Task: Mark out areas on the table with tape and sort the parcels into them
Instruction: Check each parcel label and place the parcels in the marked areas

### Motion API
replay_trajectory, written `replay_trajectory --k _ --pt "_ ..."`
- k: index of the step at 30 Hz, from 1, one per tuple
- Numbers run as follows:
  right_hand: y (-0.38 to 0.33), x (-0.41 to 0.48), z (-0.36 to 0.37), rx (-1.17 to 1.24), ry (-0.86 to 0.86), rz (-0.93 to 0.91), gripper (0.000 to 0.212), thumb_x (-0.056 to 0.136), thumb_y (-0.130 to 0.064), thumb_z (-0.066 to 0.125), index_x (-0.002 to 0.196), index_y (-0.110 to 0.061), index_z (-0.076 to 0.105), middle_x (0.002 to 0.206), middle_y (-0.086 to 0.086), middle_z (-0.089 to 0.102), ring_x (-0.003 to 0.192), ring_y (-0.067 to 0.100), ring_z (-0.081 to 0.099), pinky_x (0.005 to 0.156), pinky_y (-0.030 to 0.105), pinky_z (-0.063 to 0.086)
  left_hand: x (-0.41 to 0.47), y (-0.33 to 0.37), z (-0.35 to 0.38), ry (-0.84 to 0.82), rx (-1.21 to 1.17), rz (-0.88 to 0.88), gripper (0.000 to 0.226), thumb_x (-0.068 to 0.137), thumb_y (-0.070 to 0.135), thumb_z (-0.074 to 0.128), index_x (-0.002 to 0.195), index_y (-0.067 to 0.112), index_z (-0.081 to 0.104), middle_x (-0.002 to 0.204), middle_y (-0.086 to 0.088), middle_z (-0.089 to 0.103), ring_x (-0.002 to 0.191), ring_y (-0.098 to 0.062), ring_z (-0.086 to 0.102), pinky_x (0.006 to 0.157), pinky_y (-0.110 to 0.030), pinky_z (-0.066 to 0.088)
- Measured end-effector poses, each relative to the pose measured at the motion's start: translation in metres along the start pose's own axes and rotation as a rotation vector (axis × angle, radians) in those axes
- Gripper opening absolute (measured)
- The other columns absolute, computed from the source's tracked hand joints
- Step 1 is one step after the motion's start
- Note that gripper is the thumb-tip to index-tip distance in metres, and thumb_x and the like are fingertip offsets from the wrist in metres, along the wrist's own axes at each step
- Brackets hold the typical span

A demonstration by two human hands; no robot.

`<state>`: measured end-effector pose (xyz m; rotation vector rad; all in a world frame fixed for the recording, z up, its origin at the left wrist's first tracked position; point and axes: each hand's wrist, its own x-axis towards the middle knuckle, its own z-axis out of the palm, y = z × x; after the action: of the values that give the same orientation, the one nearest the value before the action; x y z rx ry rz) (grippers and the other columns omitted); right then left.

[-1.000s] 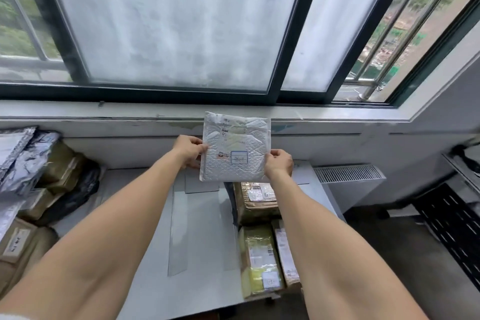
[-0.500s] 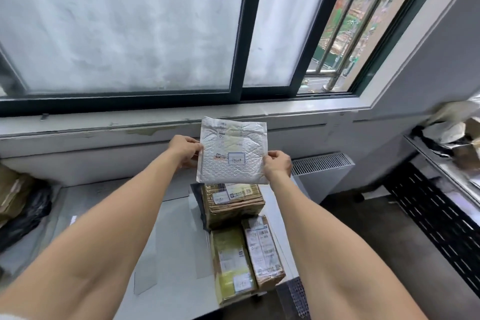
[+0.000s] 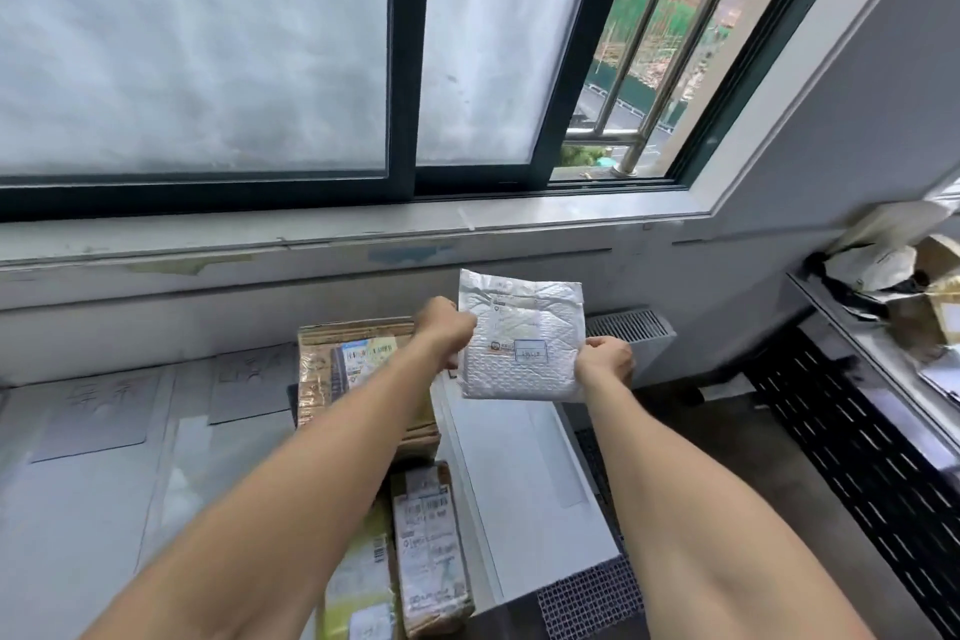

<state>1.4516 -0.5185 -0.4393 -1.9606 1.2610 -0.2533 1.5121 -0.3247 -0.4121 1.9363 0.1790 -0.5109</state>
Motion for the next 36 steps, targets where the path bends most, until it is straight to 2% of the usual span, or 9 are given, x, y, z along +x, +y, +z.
replay_trajectory --k 3,5,7,9,15,20,25,30,36 --pt "0.019 0.030 0.013 -0.118 -0.066 -0.041 0.026 0.094 -0.004 0.052 0.104 -0.014 0.074 0.119 0.012 0.068 0.108 0.031 0.063 0.087 0.031 0.047 0.011 -0.018 0.040 0.031 0.031 -0.128 0.032 0.089 0.016 0.052 0.116 0.000 0.057 0.109 -0.014 0.059 0.093 -0.033 0.061 0.068 -0.042 0.059" --pt "0.031 0.043 0.024 -0.199 -0.101 -0.067 0.029 0.094 -0.003 0.049 0.103 -0.016 0.073 0.118 0.011 0.067 0.107 0.031 0.063 0.085 0.032 0.047 0.017 -0.032 0.059 0.053 0.018 -0.204 0.040 0.090 0.019 0.051 0.125 0.000 0.050 0.108 -0.010 0.053 0.086 -0.029 0.058 0.076 -0.043 0.058" --pt "0.044 0.054 0.037 -0.294 -0.140 -0.099 0.030 0.095 -0.004 0.046 0.104 -0.017 0.071 0.117 0.010 0.067 0.107 0.030 0.062 0.080 0.031 0.045 0.025 -0.047 0.074 0.078 0.004 -0.263 0.048 0.091 0.023 0.051 0.134 0.003 0.044 0.110 -0.007 0.048 0.077 -0.021 0.052 0.069 -0.036 0.054" --pt "0.056 0.061 0.050 -0.365 -0.188 -0.117 0.032 0.096 -0.004 0.044 0.108 -0.016 0.070 0.117 0.010 0.067 0.106 0.030 0.062 0.077 0.030 0.043 0.033 -0.061 0.084 0.084 -0.008 -0.302 0.056 0.091 0.026 0.050 0.142 0.006 0.037 0.127 -0.009 0.049 0.089 -0.025 0.054 0.068 -0.032 0.052" --pt "0.077 0.074 0.081 -0.461 -0.317 -0.083 0.028 0.095 -0.002 0.046 0.111 -0.011 0.068 0.119 0.011 0.066 0.107 0.029 0.061 0.079 0.030 0.044 0.050 -0.094 0.106 0.068 -0.079 -0.435 0.058 0.089 0.028 0.050 0.143 0.010 0.038 0.129 -0.009 0.055 0.109 -0.032 0.056 0.094 -0.043 0.050" --pt "0.080 0.080 0.097 -0.490 -0.386 -0.072 0.031 0.096 -0.004 0.046 0.123 -0.009 0.060 0.127 0.013 0.061 0.114 0.030 0.059 0.089 0.034 0.045 0.063 -0.102 0.121 0.091 -0.107 -0.444 0.049 0.092 0.023 0.052 0.137 0.007 0.042 0.116 -0.006 0.055 0.100 -0.028 0.053 0.083 -0.032 0.042" --pt "0.081 0.084 0.105 -0.517 -0.432 -0.109 0.033 0.096 -0.009 0.048 0.129 -0.007 0.055 0.130 0.013 0.059 0.119 0.031 0.055 0.098 0.040 0.047 0.072 -0.103 0.127 0.077 -0.072 -0.443 0.059 0.093 0.026 0.051 0.146 0.009 0.031 0.139 -0.012 0.048 0.116 -0.031 0.049 0.088 -0.030 0.038" --pt "0.076 0.090 0.108 -0.475 -0.439 -0.100 0.031 0.098 -0.011 0.048 0.127 -0.007 0.054 0.129 0.013 0.059 0.115 0.031 0.057 0.089 0.036 0.046 0.080 -0.100 0.126 0.093 -0.076 -0.438 0.063 0.094 0.026 0.048 0.151 0.011 0.025 0.149 -0.012 0.040 0.131 -0.035 0.042 0.106 -0.041 0.038" --pt "0.079 0.089 0.111 -0.471 -0.474 -0.099 0.034 0.098 -0.015 0.047 0.129 -0.006 0.053 0.129 0.013 0.058 0.113 0.030 0.058 0.079 0.032 0.041 0.081 -0.101 0.128 0.126 0.015 -0.473 0.059 0.093 0.028 0.047 0.147 0.008 0.031 0.144 -0.014 0.044 0.127 -0.035 0.044 0.098 -0.037 0.039"
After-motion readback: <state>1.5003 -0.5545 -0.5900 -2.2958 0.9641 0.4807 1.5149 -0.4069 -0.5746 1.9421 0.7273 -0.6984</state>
